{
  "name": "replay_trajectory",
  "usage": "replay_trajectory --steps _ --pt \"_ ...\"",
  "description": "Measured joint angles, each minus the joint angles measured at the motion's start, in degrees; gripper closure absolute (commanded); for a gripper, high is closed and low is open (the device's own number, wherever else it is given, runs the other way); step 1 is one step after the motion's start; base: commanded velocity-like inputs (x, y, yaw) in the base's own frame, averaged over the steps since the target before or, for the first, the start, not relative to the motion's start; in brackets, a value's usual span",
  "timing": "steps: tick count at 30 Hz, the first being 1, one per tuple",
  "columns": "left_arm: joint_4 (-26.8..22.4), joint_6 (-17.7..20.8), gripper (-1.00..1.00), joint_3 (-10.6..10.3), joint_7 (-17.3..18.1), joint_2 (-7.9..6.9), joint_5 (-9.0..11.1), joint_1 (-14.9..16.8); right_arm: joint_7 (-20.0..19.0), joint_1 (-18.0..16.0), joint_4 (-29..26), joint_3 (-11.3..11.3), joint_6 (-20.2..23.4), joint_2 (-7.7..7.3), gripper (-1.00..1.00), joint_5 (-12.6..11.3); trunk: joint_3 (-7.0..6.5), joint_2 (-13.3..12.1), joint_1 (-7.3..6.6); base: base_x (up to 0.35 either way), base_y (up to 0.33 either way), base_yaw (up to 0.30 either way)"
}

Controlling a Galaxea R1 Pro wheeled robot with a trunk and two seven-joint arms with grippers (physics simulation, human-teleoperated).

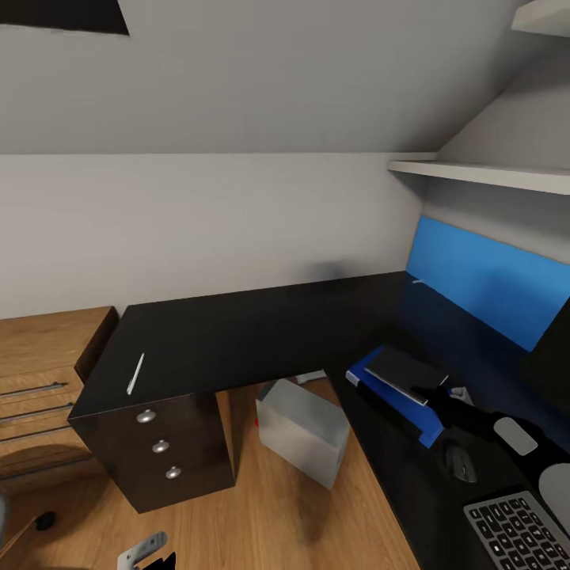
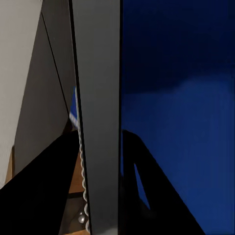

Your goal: In the bedroom, organize the workspace by keeping the computer under the desk, ensuring the monitor is on the desk, placing the keyboard on the desk next to the monitor, placing the mouse on the desk next to the keyboard, moving the folder from the swivel chair onto the desk next to the mouse, stacking the notebook on top of the folder with the pen on top of the notebook, and positioning the swivel chair next to the desk.

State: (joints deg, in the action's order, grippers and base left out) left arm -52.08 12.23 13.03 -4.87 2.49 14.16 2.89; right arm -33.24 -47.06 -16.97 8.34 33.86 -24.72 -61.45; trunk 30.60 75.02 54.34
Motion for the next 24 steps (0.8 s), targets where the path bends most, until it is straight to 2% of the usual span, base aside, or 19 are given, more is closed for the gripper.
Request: replay_trajectory --steps 2,6,17,24 --pt "0.0 0.0 -1.0 0.0 0.0 -0.01 0.0 0.0 0.0 0.0 0.3 -0.2 0.2 0.01 1.0 -0.3 0.0 0.0 0.0 0.0 0.0 0.0" --pt "0.0 0.0 -1.0 0.0 0.1 0.01 0.0 0.0 0.1 0.0 0.5 0.0 0.0 0.0 1.0 0.2 -0.71 -1.6 -0.87 0.0 0.0 0.0" --pt "0.0 0.0 -1.0 0.0 0.1 0.0 0.0 0.0 0.2 0.0 0.6 0.0 0.1 0.02 1.0 0.1 -0.72 -1.6 -0.88 0.0 0.0 0.0" --pt "0.0 0.0 -1.0 0.0 0.1 0.0 0.0 0.0 2.3 0.0 0.4 -0.6 0.8 0.11 1.0 -1.7 -0.73 -1.6 -0.88 0.0 0.0 0.0"
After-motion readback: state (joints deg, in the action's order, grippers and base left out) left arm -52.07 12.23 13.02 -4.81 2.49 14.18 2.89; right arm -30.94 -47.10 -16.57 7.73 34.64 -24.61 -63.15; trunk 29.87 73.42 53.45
